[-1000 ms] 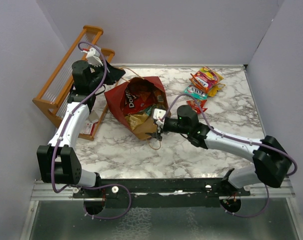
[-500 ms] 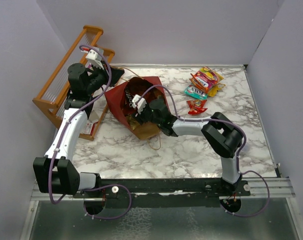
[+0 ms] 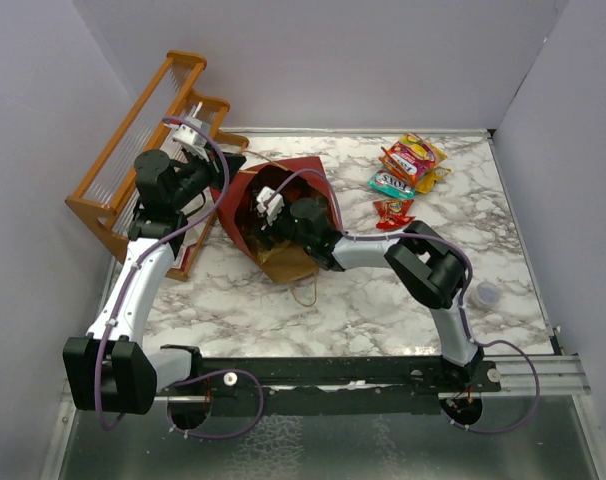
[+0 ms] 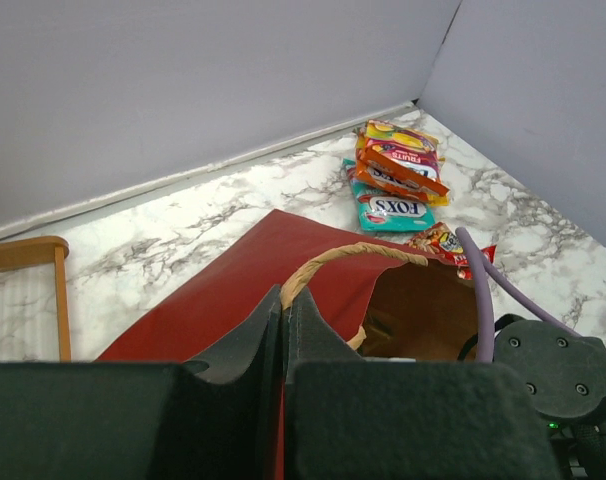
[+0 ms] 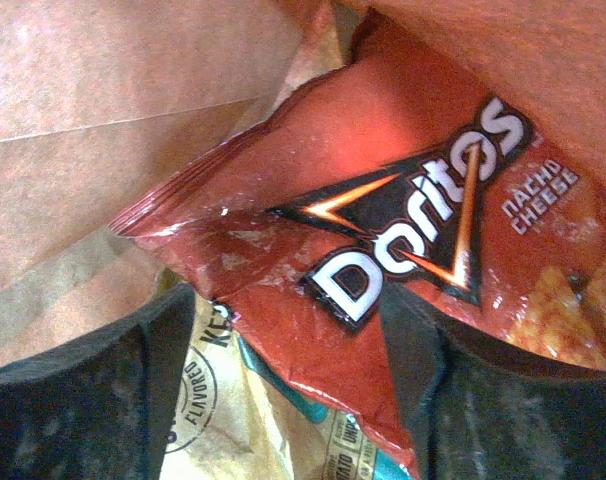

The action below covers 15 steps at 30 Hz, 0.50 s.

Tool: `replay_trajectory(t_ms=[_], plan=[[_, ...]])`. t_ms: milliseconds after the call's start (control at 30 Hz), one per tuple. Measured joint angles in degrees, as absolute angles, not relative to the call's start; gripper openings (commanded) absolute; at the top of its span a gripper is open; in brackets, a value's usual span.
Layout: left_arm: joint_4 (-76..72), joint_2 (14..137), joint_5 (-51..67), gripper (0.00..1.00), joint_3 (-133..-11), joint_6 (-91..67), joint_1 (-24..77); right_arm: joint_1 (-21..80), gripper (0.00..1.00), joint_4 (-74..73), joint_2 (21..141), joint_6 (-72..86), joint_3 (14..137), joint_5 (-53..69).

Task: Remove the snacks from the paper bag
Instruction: Take out the snack from the paper bag.

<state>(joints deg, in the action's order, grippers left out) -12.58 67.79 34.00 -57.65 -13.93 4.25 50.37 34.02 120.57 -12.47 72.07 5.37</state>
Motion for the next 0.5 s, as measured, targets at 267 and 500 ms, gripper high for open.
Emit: replay_trajectory(t_ms=[267, 500], plan=[[-15.3, 67.4, 33.9, 0.0, -55.3, -13.8, 4.3, 51.8, 0.88, 34.8, 124.8, -16.3, 74.6, 7.1], [-18.0, 66.7, 34.0, 0.0, -53.5, -14.9, 4.3, 52.0, 0.74, 34.7, 128.2, -17.0, 80.7, 1.0]])
